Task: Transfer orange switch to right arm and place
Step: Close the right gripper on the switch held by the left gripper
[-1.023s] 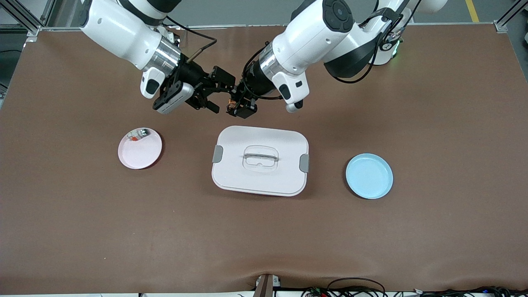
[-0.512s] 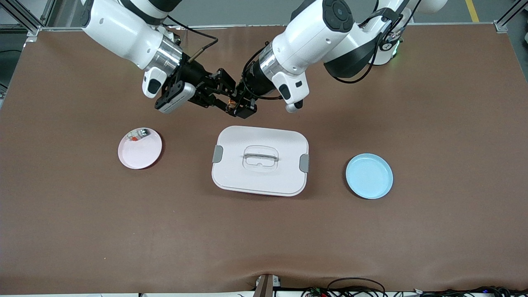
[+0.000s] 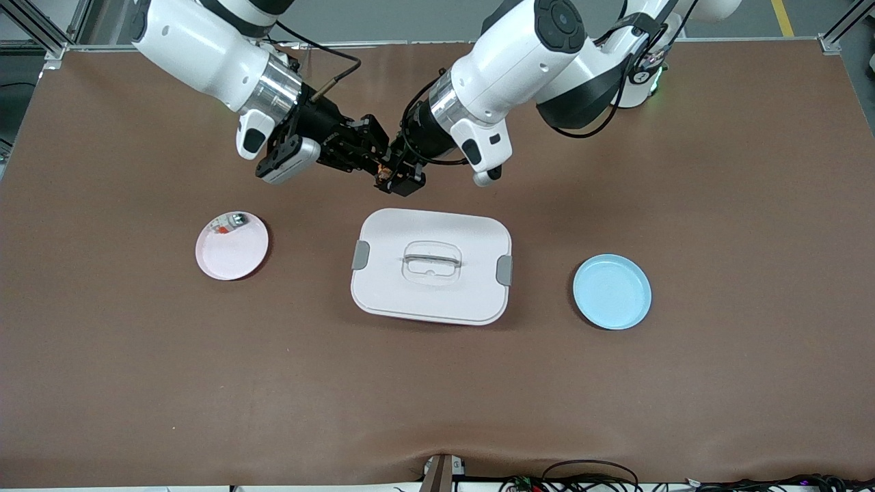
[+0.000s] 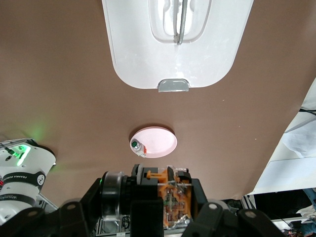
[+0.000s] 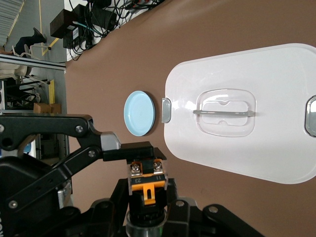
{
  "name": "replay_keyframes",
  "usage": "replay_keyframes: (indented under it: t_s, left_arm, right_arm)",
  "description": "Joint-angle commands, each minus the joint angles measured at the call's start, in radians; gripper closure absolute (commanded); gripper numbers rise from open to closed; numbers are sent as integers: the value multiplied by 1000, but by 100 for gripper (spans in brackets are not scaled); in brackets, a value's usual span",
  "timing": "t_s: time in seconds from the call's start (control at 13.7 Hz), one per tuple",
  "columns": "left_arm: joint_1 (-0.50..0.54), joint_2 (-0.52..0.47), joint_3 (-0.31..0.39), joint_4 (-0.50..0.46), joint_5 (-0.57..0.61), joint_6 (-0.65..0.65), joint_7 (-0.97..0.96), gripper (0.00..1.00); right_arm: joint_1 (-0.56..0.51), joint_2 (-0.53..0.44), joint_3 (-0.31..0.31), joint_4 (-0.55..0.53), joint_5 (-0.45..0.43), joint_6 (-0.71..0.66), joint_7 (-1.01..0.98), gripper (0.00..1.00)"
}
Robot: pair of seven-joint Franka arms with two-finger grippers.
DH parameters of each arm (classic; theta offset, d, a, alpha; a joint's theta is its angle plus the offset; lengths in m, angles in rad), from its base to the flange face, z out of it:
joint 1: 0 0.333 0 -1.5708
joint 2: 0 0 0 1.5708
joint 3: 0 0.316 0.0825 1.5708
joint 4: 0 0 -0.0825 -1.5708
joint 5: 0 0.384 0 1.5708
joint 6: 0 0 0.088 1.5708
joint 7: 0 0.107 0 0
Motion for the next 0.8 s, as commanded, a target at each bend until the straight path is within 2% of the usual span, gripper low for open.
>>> replay_keyframes:
  t_s: [0.0,0.15,0.22,0.29,0.73]
  left_arm:
    - [-5,-13,2,7,10,5,-10,74]
    - [-4,-13,2,7,10,5,-2,57]
    - [-4,-13,2,7,11,5,-2,39]
    - [-5,-13,2,7,11,5,-2,0]
    - [-4,-13,2,7,11,5,-4,0]
  right_arm:
    - [9,8,-9,3,7,-10,22,100]
    - [9,8,-9,7,7,-10,20,100]
    - [9,8,-9,7,7,-10,20,100]
    - [9,9,-9,9,7,-10,20,100]
    - [9,11,-10,9,7,-8,19,100]
